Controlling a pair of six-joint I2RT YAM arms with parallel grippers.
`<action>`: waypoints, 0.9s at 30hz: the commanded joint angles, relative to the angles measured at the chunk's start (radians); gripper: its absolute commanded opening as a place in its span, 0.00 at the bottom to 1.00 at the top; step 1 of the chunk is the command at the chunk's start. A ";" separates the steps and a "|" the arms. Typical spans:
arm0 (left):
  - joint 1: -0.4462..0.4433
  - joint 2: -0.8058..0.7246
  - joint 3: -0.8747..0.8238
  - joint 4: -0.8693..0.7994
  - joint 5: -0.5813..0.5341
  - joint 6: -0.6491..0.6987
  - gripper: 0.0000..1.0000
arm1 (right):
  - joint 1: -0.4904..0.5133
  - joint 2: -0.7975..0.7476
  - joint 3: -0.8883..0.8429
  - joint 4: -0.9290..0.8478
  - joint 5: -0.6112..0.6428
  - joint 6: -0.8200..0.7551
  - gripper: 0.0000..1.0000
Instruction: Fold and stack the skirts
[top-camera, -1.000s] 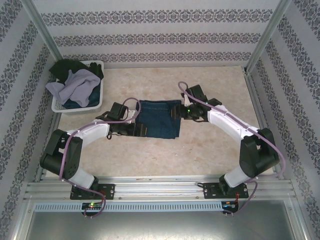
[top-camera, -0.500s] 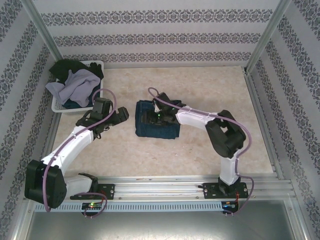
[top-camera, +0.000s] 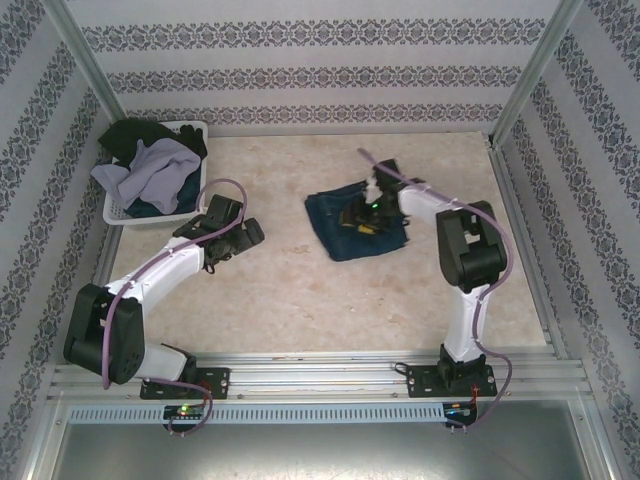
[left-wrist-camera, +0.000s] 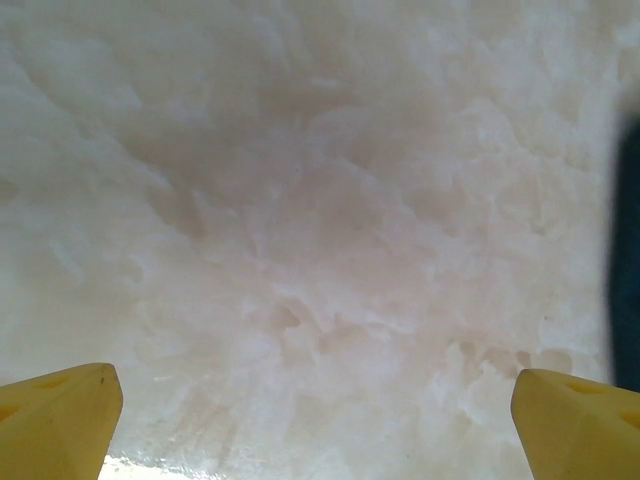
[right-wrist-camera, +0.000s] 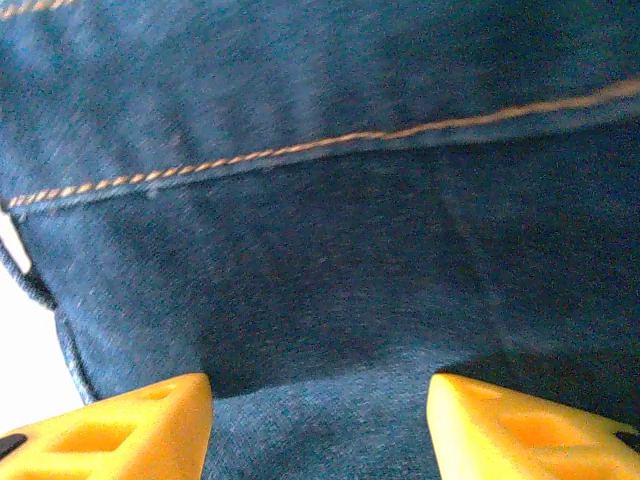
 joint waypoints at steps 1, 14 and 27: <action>-0.003 -0.027 0.025 0.007 -0.091 -0.019 1.00 | -0.140 0.090 0.132 -0.302 -0.091 -0.244 0.61; 0.013 -0.047 0.061 -0.010 -0.186 0.014 1.00 | -0.347 0.355 0.659 -0.469 0.210 -0.073 0.65; 0.029 0.040 0.118 0.025 -0.025 0.078 1.00 | -0.267 -0.154 0.121 -0.108 0.186 -0.401 0.81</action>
